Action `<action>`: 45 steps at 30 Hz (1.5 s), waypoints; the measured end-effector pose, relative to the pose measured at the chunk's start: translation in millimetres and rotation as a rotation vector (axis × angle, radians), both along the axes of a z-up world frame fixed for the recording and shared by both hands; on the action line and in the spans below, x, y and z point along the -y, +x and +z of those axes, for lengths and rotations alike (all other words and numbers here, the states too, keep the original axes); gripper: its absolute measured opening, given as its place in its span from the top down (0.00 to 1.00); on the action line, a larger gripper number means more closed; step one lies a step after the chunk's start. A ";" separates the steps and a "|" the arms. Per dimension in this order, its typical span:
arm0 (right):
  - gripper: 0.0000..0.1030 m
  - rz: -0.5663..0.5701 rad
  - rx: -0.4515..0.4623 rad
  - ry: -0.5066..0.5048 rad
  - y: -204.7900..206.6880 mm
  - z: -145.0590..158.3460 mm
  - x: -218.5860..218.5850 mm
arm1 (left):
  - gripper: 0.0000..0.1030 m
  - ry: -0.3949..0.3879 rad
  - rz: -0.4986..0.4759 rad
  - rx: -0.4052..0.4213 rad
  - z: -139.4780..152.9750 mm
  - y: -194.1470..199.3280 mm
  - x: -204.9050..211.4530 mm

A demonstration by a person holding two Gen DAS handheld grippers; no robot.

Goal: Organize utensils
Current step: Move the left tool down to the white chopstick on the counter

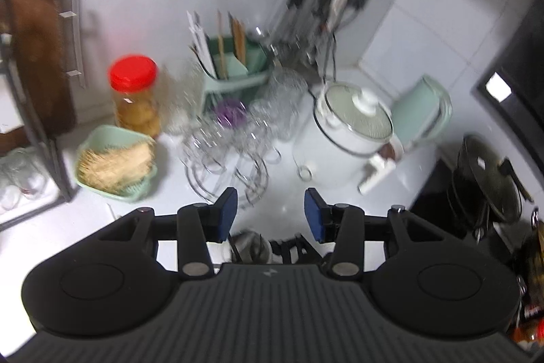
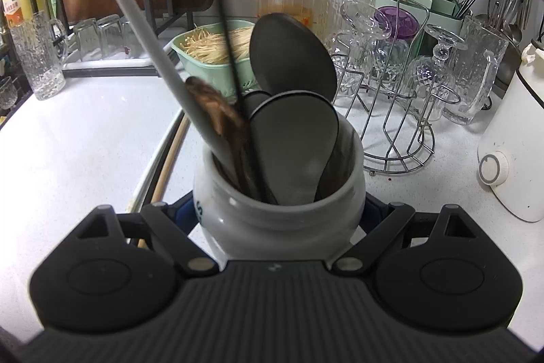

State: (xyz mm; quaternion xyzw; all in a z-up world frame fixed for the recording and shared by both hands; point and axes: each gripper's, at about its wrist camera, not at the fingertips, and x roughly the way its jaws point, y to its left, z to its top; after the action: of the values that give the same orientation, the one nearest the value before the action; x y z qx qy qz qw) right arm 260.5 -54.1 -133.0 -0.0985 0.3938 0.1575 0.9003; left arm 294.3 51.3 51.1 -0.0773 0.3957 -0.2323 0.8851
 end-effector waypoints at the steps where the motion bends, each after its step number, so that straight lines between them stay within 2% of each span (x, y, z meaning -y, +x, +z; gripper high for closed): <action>1: 0.11 -0.001 -0.001 0.000 0.2 0.0 0.0 | 0.52 -0.014 0.012 0.016 4.1 -4.5 -4.8; 5: 0.11 -0.007 -0.003 0.006 0.2 -0.4 0.8 | 0.52 -0.018 0.076 0.090 18.0 -22.7 -27.1; 9: 0.11 -0.010 -0.010 0.005 1.3 0.1 0.7 | 0.52 -0.063 0.164 0.118 21.8 -41.1 -56.5; 12: 0.11 -0.014 -0.013 0.005 1.7 0.3 0.5 | 0.52 -0.064 0.238 0.117 13.8 -51.4 -78.3; 17: 0.11 -0.014 -0.002 0.011 -0.2 -0.8 1.7 | 0.52 -0.060 0.289 0.020 -26.8 -59.5 -106.8; 24: 0.11 -0.016 -0.007 0.004 -0.7 -0.3 2.9 | 0.54 -0.055 0.336 -0.151 -107.2 -62.9 -127.6; 29: 0.11 -0.019 -0.018 -0.001 -0.3 0.5 2.9 | 0.54 -0.004 0.329 -0.209 -163.1 -66.1 -117.5; 33: 0.11 -0.005 -0.026 -0.009 0.5 1.0 2.7 | 0.60 0.011 0.332 -0.244 -200.5 -65.7 -100.9; 39: 0.11 0.022 -0.035 -0.005 2.0 1.4 5.4 | 0.66 0.049 0.408 -0.269 -228.8 -64.2 -84.9; 43: 0.11 0.036 -0.033 -0.005 1.0 1.1 6.2 | 0.68 0.061 0.410 -0.257 -237.3 -58.7 -78.7; 45: 0.11 0.042 -0.035 -0.008 1.2 1.3 5.8 | 0.68 0.115 0.412 -0.271 -242.2 -55.0 -74.1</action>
State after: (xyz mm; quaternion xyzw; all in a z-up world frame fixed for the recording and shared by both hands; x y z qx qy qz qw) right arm 261.8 -59.9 -131.7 -0.1076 0.4081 0.1763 0.8892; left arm 239.3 125.3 -191.1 -0.1366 0.4993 -0.0116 0.8555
